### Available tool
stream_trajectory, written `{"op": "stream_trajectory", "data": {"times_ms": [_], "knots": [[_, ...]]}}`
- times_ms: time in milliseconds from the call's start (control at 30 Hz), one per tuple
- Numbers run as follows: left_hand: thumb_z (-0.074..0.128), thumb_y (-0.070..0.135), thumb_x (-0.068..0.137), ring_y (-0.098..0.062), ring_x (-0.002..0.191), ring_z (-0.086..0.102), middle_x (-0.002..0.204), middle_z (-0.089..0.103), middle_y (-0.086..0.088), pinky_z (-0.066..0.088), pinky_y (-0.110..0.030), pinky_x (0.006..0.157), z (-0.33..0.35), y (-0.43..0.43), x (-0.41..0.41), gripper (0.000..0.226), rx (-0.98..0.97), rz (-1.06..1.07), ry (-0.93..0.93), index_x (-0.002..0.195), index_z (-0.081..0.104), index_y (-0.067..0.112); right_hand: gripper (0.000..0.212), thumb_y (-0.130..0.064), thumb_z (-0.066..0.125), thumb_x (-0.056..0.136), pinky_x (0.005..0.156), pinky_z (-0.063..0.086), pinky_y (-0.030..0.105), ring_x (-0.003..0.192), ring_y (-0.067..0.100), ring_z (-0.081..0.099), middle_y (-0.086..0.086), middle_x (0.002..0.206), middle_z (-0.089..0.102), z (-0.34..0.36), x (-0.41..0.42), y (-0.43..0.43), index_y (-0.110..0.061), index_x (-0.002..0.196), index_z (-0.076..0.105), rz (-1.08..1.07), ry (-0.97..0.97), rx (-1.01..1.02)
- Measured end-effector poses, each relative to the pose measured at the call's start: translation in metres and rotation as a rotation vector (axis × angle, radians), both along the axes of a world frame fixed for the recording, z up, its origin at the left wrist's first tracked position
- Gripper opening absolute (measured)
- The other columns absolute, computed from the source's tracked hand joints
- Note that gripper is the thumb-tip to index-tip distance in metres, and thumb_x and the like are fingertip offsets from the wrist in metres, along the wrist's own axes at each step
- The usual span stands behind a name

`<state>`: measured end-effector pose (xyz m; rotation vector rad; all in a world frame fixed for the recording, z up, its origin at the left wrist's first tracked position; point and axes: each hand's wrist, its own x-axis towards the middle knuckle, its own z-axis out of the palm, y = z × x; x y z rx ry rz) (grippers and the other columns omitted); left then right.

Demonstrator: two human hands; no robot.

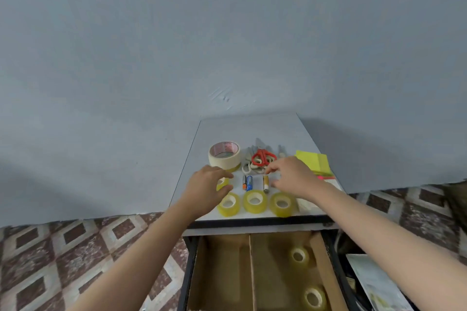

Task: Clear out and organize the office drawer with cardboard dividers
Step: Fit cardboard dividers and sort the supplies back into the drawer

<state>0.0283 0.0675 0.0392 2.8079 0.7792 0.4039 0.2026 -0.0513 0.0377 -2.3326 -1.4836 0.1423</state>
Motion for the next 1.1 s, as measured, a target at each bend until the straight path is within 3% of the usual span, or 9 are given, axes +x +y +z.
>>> {"op": "stream_trajectory", "data": {"times_ms": [167, 333, 467, 667, 833, 967, 1100], "knots": [[0.053, 0.026, 0.094, -0.016, 0.119, 0.049, 0.131, 0.056, 0.002, 0.038, -0.027, 0.098, -0.004, 0.015, 0.048, 0.030, -0.081, -0.087, 0.155, 0.122, 0.061, 0.021, 0.043, -0.021, 0.069, 0.081, 0.095, 0.041, 0.031, 0.124, 0.022, 0.046, 0.004, 0.132, 0.055, -0.009, 0.011, 0.025, -0.024, 0.124, 0.061, 0.053, -0.017, -0.122], [0.051, 0.022, 0.095, -0.019, 0.120, 0.049, 0.132, 0.056, 0.001, 0.041, -0.034, 0.100, -0.009, 0.029, 0.072, 0.029, -0.084, -0.145, 0.295, 0.121, 0.062, 0.024, 0.044, -0.026, 0.072, 0.078, 0.089, 0.042, 0.029, 0.120, 0.022, 0.050, 0.005, 0.129, 0.057, -0.020, 0.022, 0.031, -0.025, 0.121, 0.062, 0.075, -0.012, -0.196], [0.058, 0.033, 0.090, -0.016, 0.121, 0.045, 0.132, 0.055, 0.002, 0.039, -0.033, 0.100, -0.016, 0.039, 0.073, 0.031, -0.038, -0.152, 0.379, 0.120, 0.063, 0.026, 0.042, -0.028, 0.071, 0.078, 0.087, 0.043, 0.027, 0.117, 0.022, 0.053, 0.002, 0.126, 0.060, -0.025, 0.026, 0.031, -0.026, 0.120, 0.064, 0.084, -0.034, -0.163], [0.064, 0.044, 0.083, -0.015, 0.118, 0.048, 0.129, 0.057, 0.004, 0.039, -0.029, 0.094, -0.025, 0.043, 0.071, 0.041, -0.049, -0.127, 0.294, 0.119, 0.063, 0.024, 0.042, -0.031, 0.074, 0.076, 0.083, 0.041, 0.025, 0.116, 0.021, 0.054, 0.003, 0.125, 0.061, -0.030, 0.026, 0.031, -0.028, 0.117, 0.066, 0.070, -0.039, -0.105], [0.069, 0.032, 0.083, -0.015, 0.115, 0.052, 0.126, 0.059, 0.004, 0.040, -0.027, 0.093, -0.025, 0.041, 0.076, 0.040, -0.141, -0.131, 0.187, 0.121, 0.062, 0.025, 0.040, -0.031, 0.073, 0.076, 0.084, 0.045, 0.029, 0.111, 0.020, 0.055, 0.003, 0.121, 0.063, -0.033, 0.027, 0.031, -0.026, 0.114, 0.067, 0.073, -0.039, -0.072], [0.068, 0.026, 0.084, -0.016, 0.113, 0.053, 0.125, 0.061, 0.003, 0.041, -0.029, 0.092, -0.021, 0.039, 0.084, 0.034, -0.165, -0.189, 0.233, 0.118, 0.064, 0.029, 0.039, -0.030, 0.073, 0.077, 0.086, 0.041, 0.027, 0.114, 0.018, 0.051, 0.000, 0.119, 0.063, -0.032, 0.031, 0.028, -0.023, 0.115, 0.066, 0.071, -0.034, -0.052], [0.070, 0.024, 0.082, -0.016, 0.115, 0.054, 0.126, 0.061, 0.003, 0.044, -0.036, 0.099, -0.021, 0.038, 0.092, 0.037, -0.143, -0.223, 0.293, 0.119, 0.064, 0.029, 0.038, -0.031, 0.072, 0.077, 0.088, 0.045, 0.031, 0.113, 0.017, 0.051, -0.001, 0.119, 0.063, -0.032, 0.034, 0.023, -0.025, 0.114, 0.067, 0.065, -0.023, -0.042]]}}
